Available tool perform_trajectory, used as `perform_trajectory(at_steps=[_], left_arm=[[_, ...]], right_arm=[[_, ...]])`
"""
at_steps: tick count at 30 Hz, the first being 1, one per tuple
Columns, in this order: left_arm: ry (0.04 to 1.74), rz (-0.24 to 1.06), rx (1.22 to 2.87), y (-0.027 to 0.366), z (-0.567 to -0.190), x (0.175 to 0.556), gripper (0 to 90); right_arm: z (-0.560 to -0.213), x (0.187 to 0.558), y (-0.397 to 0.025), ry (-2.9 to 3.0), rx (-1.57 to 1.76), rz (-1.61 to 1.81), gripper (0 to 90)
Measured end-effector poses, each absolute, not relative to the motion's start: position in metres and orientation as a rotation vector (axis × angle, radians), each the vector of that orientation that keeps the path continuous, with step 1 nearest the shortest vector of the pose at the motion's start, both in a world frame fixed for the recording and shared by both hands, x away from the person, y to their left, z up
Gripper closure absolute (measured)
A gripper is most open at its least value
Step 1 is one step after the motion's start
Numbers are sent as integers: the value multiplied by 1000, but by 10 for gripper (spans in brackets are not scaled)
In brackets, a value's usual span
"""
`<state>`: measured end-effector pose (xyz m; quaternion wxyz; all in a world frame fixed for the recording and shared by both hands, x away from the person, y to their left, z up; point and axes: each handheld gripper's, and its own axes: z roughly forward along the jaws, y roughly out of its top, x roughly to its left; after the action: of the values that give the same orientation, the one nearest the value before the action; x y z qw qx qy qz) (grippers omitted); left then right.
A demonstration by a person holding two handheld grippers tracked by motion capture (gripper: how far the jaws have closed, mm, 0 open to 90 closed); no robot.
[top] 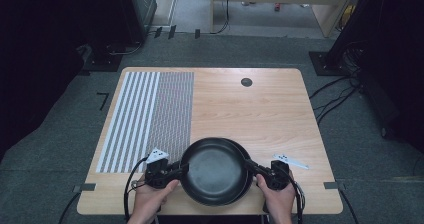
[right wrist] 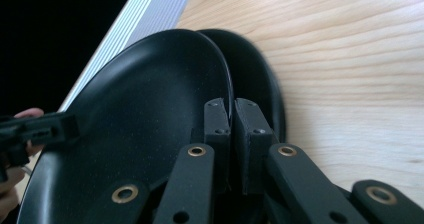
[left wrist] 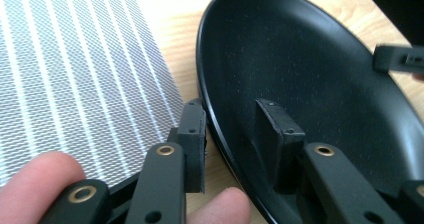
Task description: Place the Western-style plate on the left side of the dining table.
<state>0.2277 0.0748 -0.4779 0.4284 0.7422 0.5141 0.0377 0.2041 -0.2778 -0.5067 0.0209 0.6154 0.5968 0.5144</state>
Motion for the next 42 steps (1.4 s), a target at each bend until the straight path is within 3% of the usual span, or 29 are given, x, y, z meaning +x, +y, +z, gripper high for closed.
perform_trajectory(at_steps=[4, 19, 33, 42], left_arm=[[1285, 91, 1833, 87, -470, 229, 746], [1258, 104, 1834, 91, -472, 228, 742], [1297, 20, 1769, 90, -474, 225, 770], [1288, 22, 1741, 90, -466, 226, 795]], right_arm=[[-508, 203, -271, 1858, 1901, 1602, 853], [-519, 201, -256, 1773, 2019, 1617, 800], [-520, 197, -263, 1580, 2220, 1756, 858], [-517, 199, -265, 1599, 2225, 1764, 845]])
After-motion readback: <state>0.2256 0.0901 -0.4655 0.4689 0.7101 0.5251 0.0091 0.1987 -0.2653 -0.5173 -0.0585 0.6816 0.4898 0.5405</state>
